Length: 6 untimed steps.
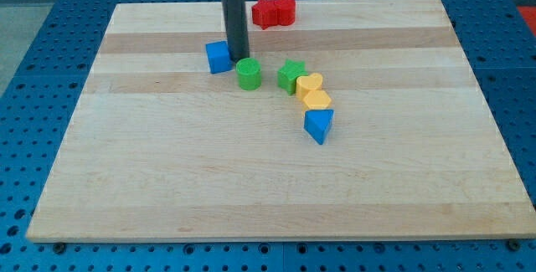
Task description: Slide green circle towards down
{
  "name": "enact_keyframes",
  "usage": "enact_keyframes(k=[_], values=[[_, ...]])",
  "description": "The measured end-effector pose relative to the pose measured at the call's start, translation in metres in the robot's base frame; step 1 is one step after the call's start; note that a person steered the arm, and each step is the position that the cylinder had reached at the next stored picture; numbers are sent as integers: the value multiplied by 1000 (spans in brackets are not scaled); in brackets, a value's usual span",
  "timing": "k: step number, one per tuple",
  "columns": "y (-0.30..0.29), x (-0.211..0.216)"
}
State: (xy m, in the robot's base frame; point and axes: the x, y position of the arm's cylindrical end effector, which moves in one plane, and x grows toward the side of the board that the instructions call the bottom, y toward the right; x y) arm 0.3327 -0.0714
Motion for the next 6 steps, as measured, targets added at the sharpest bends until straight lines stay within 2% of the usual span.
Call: enact_keyframes(k=[2,6], values=[[15,8],[25,76]])
